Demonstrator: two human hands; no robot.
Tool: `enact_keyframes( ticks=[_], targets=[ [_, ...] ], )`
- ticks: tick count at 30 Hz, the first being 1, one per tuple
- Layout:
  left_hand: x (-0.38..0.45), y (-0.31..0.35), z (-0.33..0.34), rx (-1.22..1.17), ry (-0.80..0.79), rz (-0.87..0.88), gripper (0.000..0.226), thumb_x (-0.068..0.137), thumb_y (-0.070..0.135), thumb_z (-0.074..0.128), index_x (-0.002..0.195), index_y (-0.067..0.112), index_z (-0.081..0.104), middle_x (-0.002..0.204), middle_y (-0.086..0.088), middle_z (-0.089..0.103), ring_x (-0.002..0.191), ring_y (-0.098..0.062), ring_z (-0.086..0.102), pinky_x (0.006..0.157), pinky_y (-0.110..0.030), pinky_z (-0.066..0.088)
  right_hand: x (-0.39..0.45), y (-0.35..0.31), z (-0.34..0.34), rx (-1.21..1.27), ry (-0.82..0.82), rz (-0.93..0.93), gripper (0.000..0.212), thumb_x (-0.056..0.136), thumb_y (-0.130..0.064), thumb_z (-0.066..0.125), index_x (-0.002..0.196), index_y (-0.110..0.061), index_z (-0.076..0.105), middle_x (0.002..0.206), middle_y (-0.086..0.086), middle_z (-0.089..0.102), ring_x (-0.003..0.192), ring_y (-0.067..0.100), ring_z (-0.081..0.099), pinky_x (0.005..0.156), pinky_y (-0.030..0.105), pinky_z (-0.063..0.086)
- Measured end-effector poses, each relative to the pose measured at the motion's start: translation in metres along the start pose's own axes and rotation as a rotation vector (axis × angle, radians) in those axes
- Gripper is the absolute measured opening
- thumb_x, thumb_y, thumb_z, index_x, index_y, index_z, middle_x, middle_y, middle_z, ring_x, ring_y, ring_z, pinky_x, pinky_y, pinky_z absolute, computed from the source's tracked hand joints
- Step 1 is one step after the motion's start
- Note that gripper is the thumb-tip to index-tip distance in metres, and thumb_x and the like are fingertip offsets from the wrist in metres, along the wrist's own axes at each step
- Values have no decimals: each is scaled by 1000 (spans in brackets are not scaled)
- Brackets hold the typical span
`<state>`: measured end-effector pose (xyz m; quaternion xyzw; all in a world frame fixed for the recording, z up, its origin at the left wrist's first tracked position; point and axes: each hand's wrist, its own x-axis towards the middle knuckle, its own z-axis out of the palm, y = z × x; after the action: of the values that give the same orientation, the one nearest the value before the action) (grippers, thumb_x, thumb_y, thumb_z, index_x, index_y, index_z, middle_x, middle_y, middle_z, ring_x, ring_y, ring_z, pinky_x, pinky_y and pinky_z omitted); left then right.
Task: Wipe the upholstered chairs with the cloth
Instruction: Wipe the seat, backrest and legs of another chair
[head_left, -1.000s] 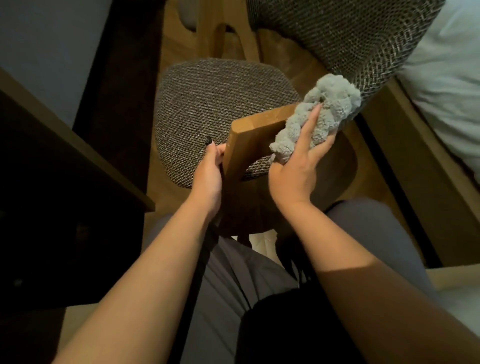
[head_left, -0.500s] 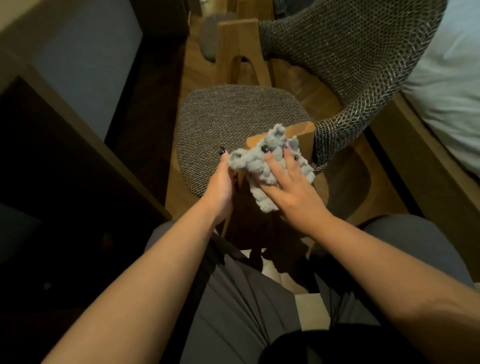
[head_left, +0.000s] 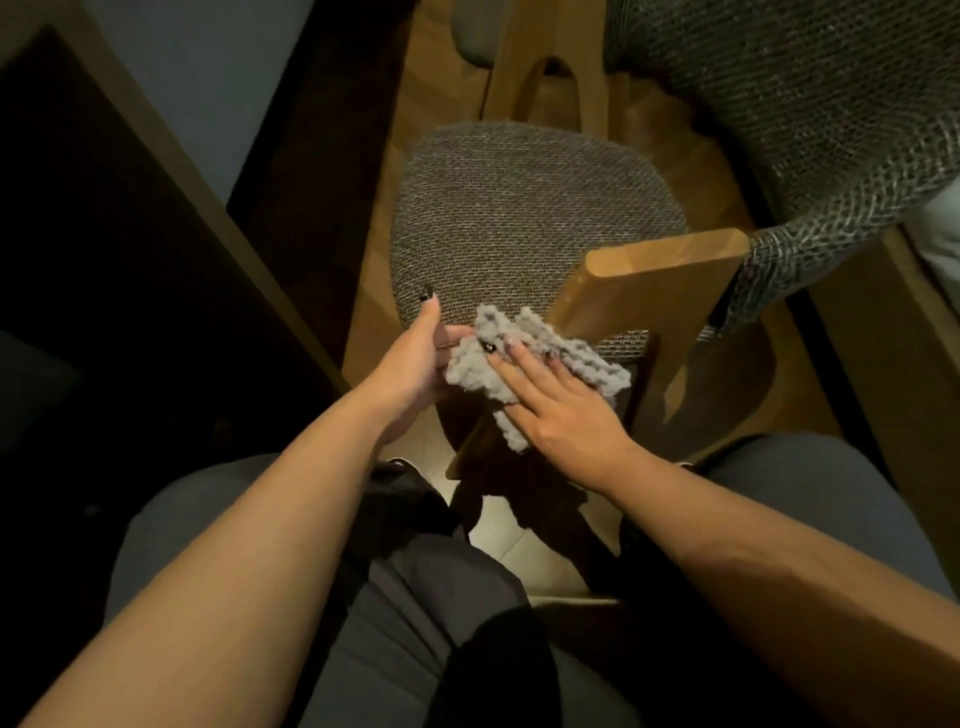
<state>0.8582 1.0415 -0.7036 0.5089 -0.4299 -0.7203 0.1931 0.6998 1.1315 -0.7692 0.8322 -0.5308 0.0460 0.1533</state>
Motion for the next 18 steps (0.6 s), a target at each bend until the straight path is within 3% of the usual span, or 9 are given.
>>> enact_keyframes(
  ticks=[4, 6, 8, 10, 13, 14, 15, 17, 18],
  targets=[
    [8, 11, -18, -119, 212, 42, 63, 102, 51, 14, 135, 12, 49, 140, -12, 51, 133, -26, 43, 110, -40, 30, 14, -16, 9, -35, -51, 67, 27, 90, -10, 47, 110, -1, 64, 148, 21, 35, 144, 35, -5, 116, 41, -2],
    [14, 19, -25, -219, 304, 46, 60, 102, 51, 18, 132, 11, 51, 135, -10, 53, 127, -22, 47, 99, -34, 37, 26, -31, 5, 10, -21, 202, 31, 82, -4, 54, 111, -3, 64, 146, 25, 37, 144, 39, 0, 117, 40, -2],
    [24, 24, -31, -316, 386, 17, 59, 102, 51, 21, 130, 10, 53, 120, -7, 57, 101, -15, 55, 74, -26, 41, 45, -43, -3, 70, -49, 361, 53, 67, -2, 67, 120, -4, 61, 144, 28, 37, 139, 45, 20, 116, 44, 7],
    [36, 27, -38, -396, 463, -10, 57, 101, 51, 24, 124, 10, 57, 99, -4, 57, 77, -10, 50, 59, -25, 36, 71, -49, -6, 168, -145, 478, 66, 68, 2, 65, 132, -3, 50, 151, 28, 22, 141, 46, 13, 113, 48, 1],
    [52, 28, -43, -503, 518, -49, 50, 101, 46, 28, 116, 9, 58, 90, -3, 51, 74, -11, 45, 78, -30, 39, 109, -48, 0, 298, -367, 557, 59, 88, -3, 49, 144, -9, 31, 158, 16, 0, 144, 38, -9, 114, 55, -2],
    [56, 28, -43, -539, 516, -64, 45, 101, 43, 29, 112, 10, 57, 91, -4, 51, 73, -11, 45, 82, -30, 39, 117, -48, 2, 299, -425, 579, 55, 91, -5, 46, 143, -10, 32, 159, 13, 1, 145, 37, -8, 113, 59, 3],
    [59, 30, -41, -570, 504, -80, 40, 101, 40, 29, 108, 12, 56, 91, -4, 52, 70, -11, 44, 76, -24, 42, 125, -47, 3, 306, -460, 606, 51, 92, -5, 44, 142, -10, 34, 159, 11, 3, 145, 36, -6, 112, 61, 7],
    [64, 36, -35, -611, 477, -76, 35, 102, 35, 31, 93, 13, 57, 81, -3, 54, 63, -12, 47, 47, -14, 44, 137, -39, -2, 321, -524, 599, 43, 91, -4, 44, 134, -9, 44, 154, 12, 19, 144, 37, 8, 110, 57, 23],
    [67, 38, -33, -630, 476, -60, 35, 102, 32, 33, 85, 14, 57, 75, -2, 56, 61, -12, 51, 42, -14, 44, 145, -30, -10, 329, -561, 555, 37, 90, -5, 45, 126, -8, 51, 146, 14, 35, 140, 36, 24, 104, 48, 35]
  ],
)
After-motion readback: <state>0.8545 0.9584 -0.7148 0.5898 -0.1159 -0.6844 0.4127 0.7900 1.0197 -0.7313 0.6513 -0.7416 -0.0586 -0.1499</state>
